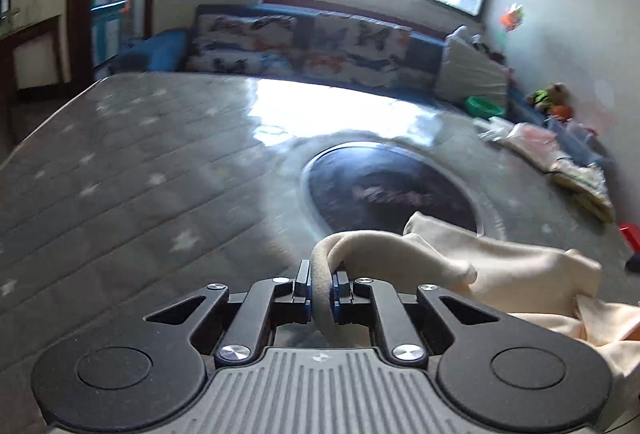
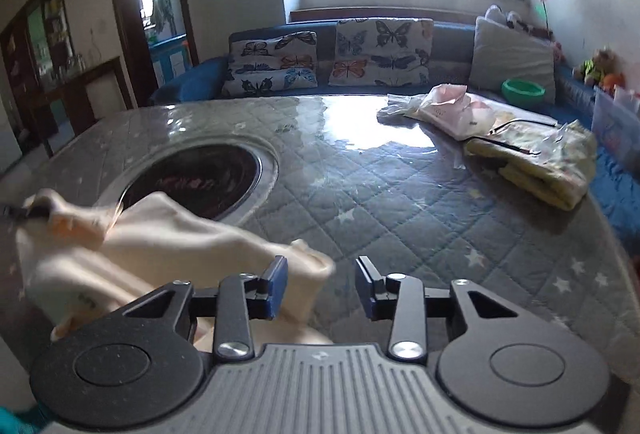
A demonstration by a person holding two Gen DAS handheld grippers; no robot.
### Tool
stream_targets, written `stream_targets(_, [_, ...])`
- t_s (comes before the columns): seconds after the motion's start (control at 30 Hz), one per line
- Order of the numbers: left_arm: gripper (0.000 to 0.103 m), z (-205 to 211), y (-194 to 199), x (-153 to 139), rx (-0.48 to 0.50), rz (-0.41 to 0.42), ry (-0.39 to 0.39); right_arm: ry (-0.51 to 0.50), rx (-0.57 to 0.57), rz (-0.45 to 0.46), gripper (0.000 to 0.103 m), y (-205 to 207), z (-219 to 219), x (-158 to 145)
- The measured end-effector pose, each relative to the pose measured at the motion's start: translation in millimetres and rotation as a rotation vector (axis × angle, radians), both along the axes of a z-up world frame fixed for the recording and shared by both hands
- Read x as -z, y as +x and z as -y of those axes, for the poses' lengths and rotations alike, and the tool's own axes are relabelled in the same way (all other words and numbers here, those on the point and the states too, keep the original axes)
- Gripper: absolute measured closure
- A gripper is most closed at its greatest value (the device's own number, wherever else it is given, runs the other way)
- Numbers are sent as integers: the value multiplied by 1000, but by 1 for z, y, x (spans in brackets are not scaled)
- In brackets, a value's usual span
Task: Fold clothes
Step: 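Lift the sweatshirt with both grippers and pull the grasped edges apart, then shake the sweatshirt out with both grippers and lower it onto the table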
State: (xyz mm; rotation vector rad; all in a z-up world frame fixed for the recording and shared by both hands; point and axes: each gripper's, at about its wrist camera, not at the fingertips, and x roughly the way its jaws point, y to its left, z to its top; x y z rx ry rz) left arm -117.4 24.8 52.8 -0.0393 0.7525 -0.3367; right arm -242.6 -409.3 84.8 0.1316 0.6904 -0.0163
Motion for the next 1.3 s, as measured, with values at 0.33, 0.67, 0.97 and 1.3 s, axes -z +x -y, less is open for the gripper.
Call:
stream_targets(0.33, [47, -54, 15, 10, -106, -117, 55, 123, -73, -85, 74, 65, -4, 21])
stream_targets(0.67, [17, -82, 37, 7, -271, -204, -29, 174, -178, -197, 77, 114, -28, 48])
stream_targets(0.97, [17, -104, 48, 9, -424, -249, -41, 175, -196, -232, 86, 125, -30, 57])
stream_targets(1.3, [17, -1, 77, -15, -15, -109, -58, 210, -198, -261, 84, 124, -27, 58])
